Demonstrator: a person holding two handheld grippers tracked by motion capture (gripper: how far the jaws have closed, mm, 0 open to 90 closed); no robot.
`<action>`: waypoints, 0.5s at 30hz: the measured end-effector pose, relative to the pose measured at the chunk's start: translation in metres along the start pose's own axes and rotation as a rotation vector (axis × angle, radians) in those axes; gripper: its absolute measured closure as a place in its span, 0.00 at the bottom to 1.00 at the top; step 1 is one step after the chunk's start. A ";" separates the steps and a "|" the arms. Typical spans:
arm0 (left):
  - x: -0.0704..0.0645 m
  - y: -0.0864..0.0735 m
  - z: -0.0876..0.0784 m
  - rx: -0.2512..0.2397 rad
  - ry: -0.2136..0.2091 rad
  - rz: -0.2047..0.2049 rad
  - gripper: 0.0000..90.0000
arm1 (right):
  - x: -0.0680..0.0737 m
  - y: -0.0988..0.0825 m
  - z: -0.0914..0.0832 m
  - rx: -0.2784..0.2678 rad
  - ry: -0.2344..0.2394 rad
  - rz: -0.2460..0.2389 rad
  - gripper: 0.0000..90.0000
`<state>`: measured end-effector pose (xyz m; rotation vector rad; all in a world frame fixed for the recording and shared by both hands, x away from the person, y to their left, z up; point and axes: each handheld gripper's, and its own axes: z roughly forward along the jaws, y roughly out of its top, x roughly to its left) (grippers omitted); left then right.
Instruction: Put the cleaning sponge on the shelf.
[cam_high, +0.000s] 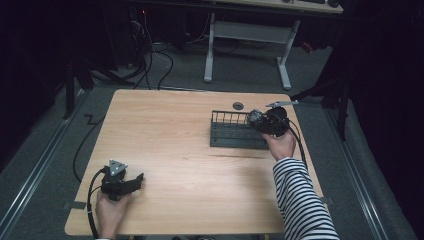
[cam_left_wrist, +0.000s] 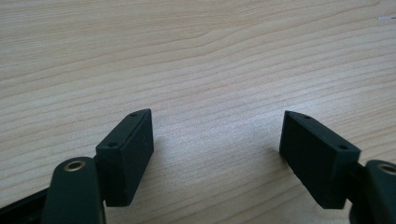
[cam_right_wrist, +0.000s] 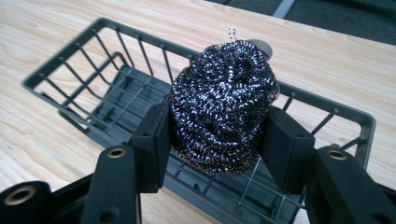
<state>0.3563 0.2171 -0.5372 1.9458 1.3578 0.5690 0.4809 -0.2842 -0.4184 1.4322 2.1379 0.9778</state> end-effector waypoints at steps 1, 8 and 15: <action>0.000 0.000 0.000 0.000 0.000 0.000 0.30 | 0.000 0.000 0.002 0.002 -0.003 0.003 0.53; 0.000 0.000 0.000 0.000 0.000 -0.001 0.30 | -0.004 -0.002 0.014 0.040 -0.007 0.035 0.52; 0.000 0.000 0.000 0.000 0.000 0.000 0.30 | -0.004 -0.003 0.019 0.059 -0.030 0.045 0.49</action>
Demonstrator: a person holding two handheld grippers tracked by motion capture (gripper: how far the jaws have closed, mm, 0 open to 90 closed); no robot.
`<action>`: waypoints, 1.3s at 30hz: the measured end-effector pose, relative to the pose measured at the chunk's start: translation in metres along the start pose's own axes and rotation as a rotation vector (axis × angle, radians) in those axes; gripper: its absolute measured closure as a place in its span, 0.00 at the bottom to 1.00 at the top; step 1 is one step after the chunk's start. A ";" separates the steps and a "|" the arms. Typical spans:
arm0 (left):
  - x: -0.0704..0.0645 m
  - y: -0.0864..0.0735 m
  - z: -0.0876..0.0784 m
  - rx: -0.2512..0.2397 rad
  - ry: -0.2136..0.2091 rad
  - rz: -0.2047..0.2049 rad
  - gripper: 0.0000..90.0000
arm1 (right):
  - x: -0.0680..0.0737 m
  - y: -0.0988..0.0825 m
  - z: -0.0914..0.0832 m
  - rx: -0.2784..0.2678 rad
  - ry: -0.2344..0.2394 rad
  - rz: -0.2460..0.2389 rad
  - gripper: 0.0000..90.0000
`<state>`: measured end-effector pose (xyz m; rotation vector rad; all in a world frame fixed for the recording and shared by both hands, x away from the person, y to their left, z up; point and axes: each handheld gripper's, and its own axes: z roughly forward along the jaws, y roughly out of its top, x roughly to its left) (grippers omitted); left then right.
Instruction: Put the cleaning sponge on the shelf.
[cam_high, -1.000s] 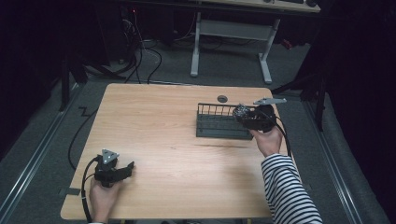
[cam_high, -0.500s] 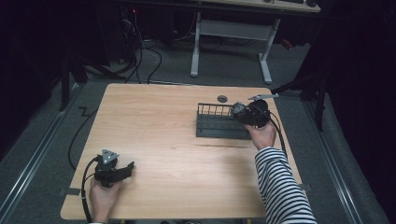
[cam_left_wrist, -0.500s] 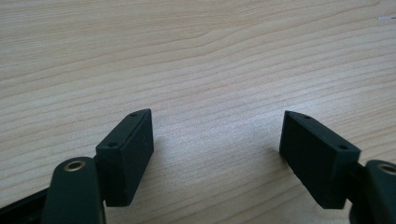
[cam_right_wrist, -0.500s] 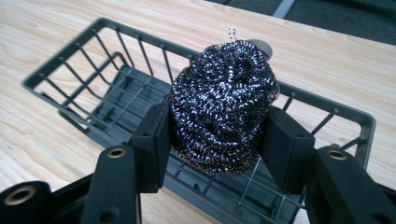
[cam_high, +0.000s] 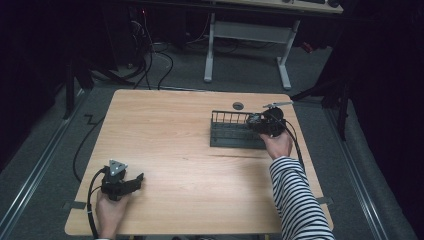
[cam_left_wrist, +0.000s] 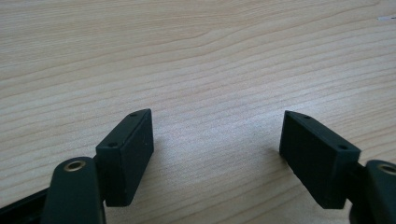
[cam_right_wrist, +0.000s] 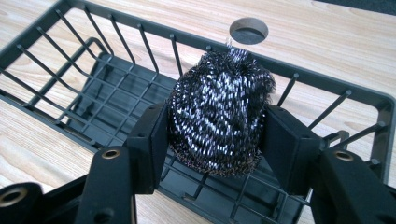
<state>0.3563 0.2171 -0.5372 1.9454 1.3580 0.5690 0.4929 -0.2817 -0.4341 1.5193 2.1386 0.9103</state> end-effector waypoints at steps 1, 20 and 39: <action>0.000 0.000 0.000 0.000 0.000 0.000 0.30 | 0.000 0.000 0.001 0.006 0.000 -0.001 0.49; 0.001 0.000 0.000 0.000 -0.001 -0.001 0.30 | 0.009 0.000 -0.029 -0.101 0.038 -0.074 0.40; -0.001 0.001 0.001 0.003 0.005 0.010 0.29 | 0.017 -0.012 -0.069 -0.148 0.020 -0.113 0.47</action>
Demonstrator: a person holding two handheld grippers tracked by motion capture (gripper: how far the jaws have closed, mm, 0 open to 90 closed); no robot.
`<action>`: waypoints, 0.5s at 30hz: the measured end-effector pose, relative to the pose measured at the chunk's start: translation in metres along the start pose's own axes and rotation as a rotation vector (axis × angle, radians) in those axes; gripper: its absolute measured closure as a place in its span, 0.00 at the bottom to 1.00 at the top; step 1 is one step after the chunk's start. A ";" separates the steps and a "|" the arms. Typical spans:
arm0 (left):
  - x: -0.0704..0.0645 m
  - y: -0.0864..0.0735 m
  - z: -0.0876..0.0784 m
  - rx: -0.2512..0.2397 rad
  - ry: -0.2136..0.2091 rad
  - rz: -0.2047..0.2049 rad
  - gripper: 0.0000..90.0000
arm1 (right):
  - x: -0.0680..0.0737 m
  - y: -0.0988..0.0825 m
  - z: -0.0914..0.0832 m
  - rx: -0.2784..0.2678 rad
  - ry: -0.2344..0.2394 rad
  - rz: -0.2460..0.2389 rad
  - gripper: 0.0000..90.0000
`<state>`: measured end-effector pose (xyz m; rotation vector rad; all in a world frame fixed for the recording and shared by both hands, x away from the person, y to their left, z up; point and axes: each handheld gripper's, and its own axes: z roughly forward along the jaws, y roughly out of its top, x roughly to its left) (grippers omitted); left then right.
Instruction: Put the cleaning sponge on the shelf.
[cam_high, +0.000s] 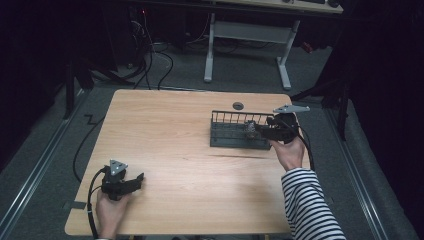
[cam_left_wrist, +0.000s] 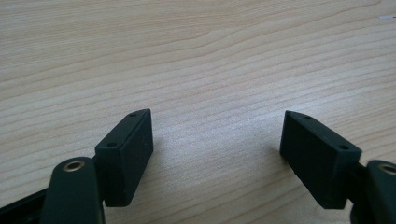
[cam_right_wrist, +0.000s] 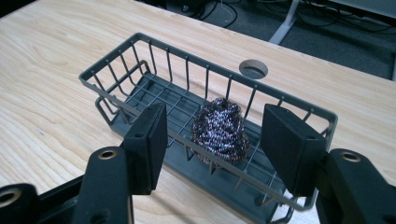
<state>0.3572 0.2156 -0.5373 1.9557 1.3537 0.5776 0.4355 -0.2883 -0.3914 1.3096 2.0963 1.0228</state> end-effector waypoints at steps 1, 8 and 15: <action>0.000 0.000 0.000 0.000 0.000 0.005 0.29 | -0.001 -0.002 -0.002 -0.005 0.005 0.004 0.47; 0.000 0.000 0.000 0.001 -0.001 0.005 0.29 | 0.004 -0.007 -0.020 -0.039 0.021 -0.005 0.48; 0.000 0.000 0.000 0.001 -0.001 0.005 0.29 | 0.008 -0.017 -0.032 -0.056 0.023 -0.023 0.48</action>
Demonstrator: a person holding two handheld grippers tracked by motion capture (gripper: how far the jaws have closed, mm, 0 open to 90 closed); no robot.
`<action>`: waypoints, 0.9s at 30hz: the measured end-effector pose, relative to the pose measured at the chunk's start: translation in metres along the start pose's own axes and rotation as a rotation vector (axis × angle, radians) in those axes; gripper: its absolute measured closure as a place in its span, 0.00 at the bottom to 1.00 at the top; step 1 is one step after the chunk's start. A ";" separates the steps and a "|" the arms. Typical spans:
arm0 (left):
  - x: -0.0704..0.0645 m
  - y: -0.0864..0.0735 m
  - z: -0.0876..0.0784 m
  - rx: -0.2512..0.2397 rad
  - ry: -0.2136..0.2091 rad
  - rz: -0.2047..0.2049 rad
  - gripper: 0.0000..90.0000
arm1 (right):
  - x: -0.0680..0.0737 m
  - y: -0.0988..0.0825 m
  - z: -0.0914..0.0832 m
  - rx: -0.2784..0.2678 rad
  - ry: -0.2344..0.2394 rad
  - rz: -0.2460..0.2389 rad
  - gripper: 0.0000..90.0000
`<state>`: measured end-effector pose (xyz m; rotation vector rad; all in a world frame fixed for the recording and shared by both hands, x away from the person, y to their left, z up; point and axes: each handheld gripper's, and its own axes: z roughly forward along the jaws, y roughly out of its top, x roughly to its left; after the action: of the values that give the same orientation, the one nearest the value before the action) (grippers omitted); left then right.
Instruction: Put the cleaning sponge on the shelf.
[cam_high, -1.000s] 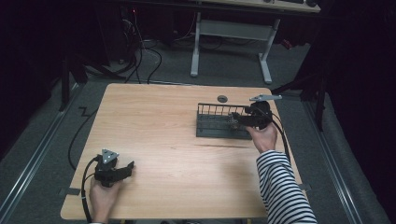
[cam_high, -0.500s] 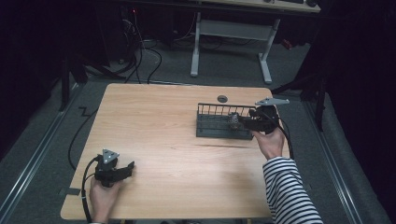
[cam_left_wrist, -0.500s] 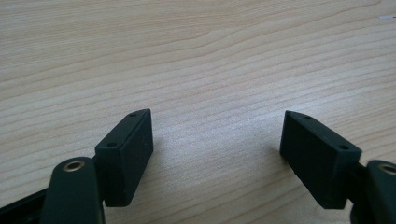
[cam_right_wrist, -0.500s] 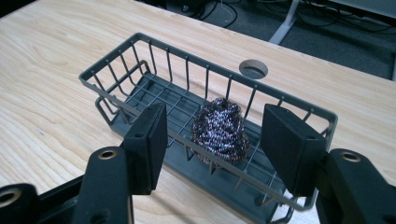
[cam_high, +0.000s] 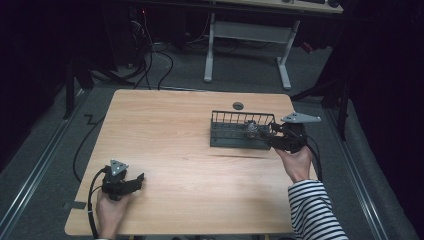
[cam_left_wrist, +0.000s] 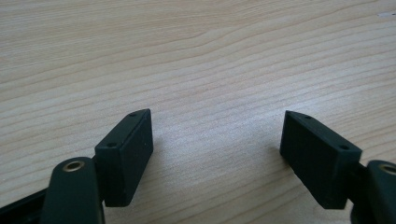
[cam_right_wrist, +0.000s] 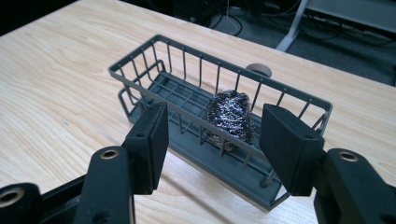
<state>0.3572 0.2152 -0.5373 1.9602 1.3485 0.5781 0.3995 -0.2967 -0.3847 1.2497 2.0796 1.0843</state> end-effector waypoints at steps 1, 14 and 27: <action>0.000 0.000 0.000 0.000 0.000 0.000 0.29 | 0.001 -0.002 -0.005 -0.016 0.008 0.005 0.48; 0.000 0.000 0.000 0.000 0.000 0.000 0.29 | 0.009 -0.009 -0.029 -0.062 0.038 -0.004 0.48; 0.000 0.000 0.000 0.000 0.000 0.000 0.29 | 0.020 -0.014 -0.045 -0.098 0.033 -0.008 0.50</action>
<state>0.3572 0.2152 -0.5373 1.9600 1.3487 0.5780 0.3501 -0.2997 -0.3702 1.1832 2.0277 1.1953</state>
